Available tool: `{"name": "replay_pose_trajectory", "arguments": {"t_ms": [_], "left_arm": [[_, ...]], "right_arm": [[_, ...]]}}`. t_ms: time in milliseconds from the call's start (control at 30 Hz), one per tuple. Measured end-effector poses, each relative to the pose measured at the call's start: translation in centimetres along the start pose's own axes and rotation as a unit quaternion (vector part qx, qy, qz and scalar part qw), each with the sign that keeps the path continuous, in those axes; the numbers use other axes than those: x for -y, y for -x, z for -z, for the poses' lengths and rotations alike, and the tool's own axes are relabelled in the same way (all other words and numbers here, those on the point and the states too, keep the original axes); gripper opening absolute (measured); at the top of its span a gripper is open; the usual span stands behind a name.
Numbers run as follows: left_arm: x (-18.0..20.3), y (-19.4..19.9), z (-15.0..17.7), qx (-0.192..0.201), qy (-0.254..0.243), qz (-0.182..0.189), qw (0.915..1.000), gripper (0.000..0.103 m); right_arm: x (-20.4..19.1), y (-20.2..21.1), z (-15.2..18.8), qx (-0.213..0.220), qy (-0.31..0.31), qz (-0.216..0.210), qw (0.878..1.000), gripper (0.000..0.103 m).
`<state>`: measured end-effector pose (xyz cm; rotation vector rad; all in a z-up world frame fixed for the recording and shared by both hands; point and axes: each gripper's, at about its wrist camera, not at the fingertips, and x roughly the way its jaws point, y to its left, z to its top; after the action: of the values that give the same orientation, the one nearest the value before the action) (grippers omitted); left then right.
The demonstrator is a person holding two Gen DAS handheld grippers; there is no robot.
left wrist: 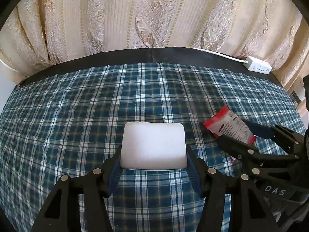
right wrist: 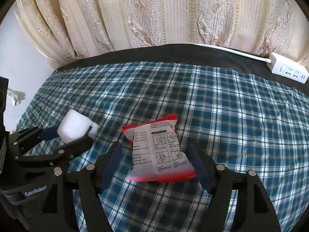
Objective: Organize objects
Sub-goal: 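Carry the red packet into the clear bowl with the right gripper while the left gripper holds the sponge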
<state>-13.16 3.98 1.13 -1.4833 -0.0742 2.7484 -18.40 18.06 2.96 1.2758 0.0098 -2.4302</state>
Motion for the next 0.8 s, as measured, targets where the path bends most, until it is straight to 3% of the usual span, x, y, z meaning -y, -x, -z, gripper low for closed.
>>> {"name": "replay_pose_trajectory", "arguments": {"t_ms": [67, 200, 467, 800], "left_arm": [[-0.1, 0.0, 0.0, 0.000, 0.001, -0.001, 1.0000, 0.063], [-0.1, 0.0, 0.0, 0.000, 0.002, -0.001, 1.0000, 0.063], [0.1, 0.6, -0.1, 0.007, 0.000, 0.003, 1.0000, 0.063], [1.0, 2.4, -0.3, 0.023, -0.009, 0.016, 0.9996, 0.063]], "right_arm": [[-0.2, 0.0, 0.1, 0.003, 0.004, 0.009, 1.000, 0.069], [-0.4, 0.1, 0.1, 0.003, 0.009, 0.014, 1.000, 0.053], [-0.9, 1.2, 0.7, 0.014, -0.003, 0.019, 1.000, 0.051], [0.1, 5.9, 3.0, 0.045, -0.057, 0.037, 0.997, 0.051]]}}
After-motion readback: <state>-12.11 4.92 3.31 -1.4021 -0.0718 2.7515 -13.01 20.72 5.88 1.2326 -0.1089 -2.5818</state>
